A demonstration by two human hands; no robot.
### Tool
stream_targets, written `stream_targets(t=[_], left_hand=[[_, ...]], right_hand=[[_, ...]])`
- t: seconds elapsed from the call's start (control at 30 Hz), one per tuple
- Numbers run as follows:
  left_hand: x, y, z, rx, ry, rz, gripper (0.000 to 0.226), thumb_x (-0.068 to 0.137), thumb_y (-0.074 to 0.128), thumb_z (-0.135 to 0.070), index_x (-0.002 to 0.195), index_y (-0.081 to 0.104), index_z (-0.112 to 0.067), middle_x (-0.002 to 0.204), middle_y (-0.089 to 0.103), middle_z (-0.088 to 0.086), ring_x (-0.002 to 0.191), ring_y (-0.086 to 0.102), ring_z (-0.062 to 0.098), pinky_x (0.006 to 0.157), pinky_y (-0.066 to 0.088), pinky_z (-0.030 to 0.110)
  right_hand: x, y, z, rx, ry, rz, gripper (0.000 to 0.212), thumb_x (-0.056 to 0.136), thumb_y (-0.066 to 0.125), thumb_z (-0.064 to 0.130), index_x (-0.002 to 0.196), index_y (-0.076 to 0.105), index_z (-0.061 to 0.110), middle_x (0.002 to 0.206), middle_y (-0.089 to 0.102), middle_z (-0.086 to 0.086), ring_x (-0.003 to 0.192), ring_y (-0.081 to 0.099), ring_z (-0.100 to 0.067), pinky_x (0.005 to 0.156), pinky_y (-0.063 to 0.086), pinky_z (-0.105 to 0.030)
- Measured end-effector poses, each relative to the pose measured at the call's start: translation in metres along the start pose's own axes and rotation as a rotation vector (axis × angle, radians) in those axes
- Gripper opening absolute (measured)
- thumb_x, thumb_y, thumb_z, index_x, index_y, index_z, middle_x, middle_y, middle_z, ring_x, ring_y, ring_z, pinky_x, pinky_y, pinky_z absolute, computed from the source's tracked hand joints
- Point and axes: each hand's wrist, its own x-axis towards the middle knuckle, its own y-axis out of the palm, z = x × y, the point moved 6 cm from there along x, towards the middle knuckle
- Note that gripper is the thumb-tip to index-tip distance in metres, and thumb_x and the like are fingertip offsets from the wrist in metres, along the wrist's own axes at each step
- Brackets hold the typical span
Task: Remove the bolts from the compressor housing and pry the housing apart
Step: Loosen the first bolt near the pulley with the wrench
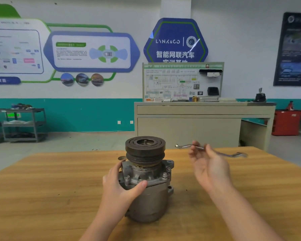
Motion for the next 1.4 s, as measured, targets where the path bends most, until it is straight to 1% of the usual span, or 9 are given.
stream_targets(t=[0.2,0.47,0.57,0.7,0.8,0.97,1.1,1.2,1.4], left_hand=[[0.003,-0.001,-0.001,0.052,0.003,-0.009,0.107,0.040,0.071,-0.075,0.135,0.042,-0.035,0.114,0.042,-0.031,0.116,0.037,0.007,0.093,0.036,0.027],[-0.003,-0.004,-0.012,0.179,-0.012,-0.094,0.127,0.036,0.061,-0.085,0.140,0.044,-0.013,0.121,0.045,-0.008,0.115,0.031,0.008,0.096,0.035,0.032],[-0.003,-0.004,-0.015,0.243,-0.019,-0.118,0.131,0.035,0.063,-0.091,0.137,0.047,-0.011,0.116,0.045,-0.006,0.112,0.032,0.010,0.096,0.037,0.034],[-0.005,-0.004,-0.016,0.282,-0.008,-0.153,0.122,0.039,0.058,-0.087,0.132,0.050,-0.009,0.114,0.048,-0.004,0.109,0.034,0.013,0.097,0.040,0.040],[-0.005,-0.001,-0.012,0.236,-0.020,-0.122,0.117,0.043,0.070,-0.086,0.133,0.047,-0.015,0.123,0.051,-0.004,0.119,0.041,0.015,0.103,0.043,0.041],[-0.004,0.001,-0.006,0.058,-0.053,-0.107,0.099,0.041,0.077,-0.071,0.126,0.042,-0.034,0.117,0.057,-0.018,0.108,0.056,0.001,0.089,0.049,0.026],[-0.003,0.003,-0.005,0.029,-0.032,-0.100,0.094,0.041,0.077,-0.070,0.121,0.040,-0.038,0.114,0.055,-0.021,0.105,0.054,-0.006,0.080,0.041,0.015],[-0.003,0.002,-0.002,0.010,-0.029,-0.078,0.096,0.042,0.081,-0.069,0.123,0.040,-0.036,0.116,0.055,-0.020,0.107,0.054,-0.004,0.081,0.042,0.017],[0.000,-0.006,0.001,-0.105,-0.052,0.001,0.078,0.052,0.082,-0.070,0.114,0.054,-0.033,0.107,0.065,-0.018,0.098,0.058,-0.012,0.080,0.047,0.018]], right_hand=[[-0.033,0.013,0.010,-0.816,-0.481,0.326,0.024,0.101,0.040,0.015,0.087,0.053,0.030,0.081,0.071,-0.007,0.064,0.071,-0.026,0.062,0.058,-0.030],[-0.046,0.021,-0.011,-0.886,-0.549,0.399,0.019,0.092,0.048,0.034,0.080,0.057,0.044,0.084,0.073,0.001,0.067,0.072,-0.023,0.069,0.057,-0.042],[-0.052,0.022,-0.010,-1.019,-0.683,0.380,0.016,0.097,0.052,0.037,0.083,0.059,0.039,0.072,0.071,0.004,0.066,0.070,-0.010,0.070,0.057,-0.033],[-0.084,0.031,-0.022,-1.361,-1.288,0.627,0.016,0.095,0.052,0.026,0.093,0.065,0.016,0.080,0.070,-0.002,0.075,0.067,-0.009,0.078,0.049,-0.009],[-0.099,0.027,-0.039,-1.501,-1.461,0.769,0.029,0.100,0.048,0.020,0.091,0.071,0.005,0.091,0.072,-0.013,0.086,0.069,-0.018,0.084,0.052,-0.017],[-0.068,0.005,-0.017,-0.931,-0.926,0.309,0.007,0.100,0.042,0.027,0.097,0.048,0.029,0.081,0.071,0.003,0.061,0.063,-0.007,0.061,0.049,-0.012],[-0.011,-0.017,-0.031,-0.358,-0.180,-0.097,0.015,0.099,0.032,0.003,0.092,0.038,0.015,0.056,0.065,-0.012,0.035,0.046,-0.018,0.037,0.037,-0.020],[0.012,-0.015,-0.040,-0.145,0.220,-0.147,0.018,0.101,0.031,0.003,0.086,0.040,0.007,0.052,0.061,-0.016,0.035,0.045,-0.015,0.034,0.036,-0.018],[0.010,0.001,-0.004,-0.304,-0.009,0.123,0.018,0.105,0.036,0.011,0.090,0.046,0.007,0.072,0.070,-0.015,0.061,0.068,-0.021,0.056,0.057,-0.028]])
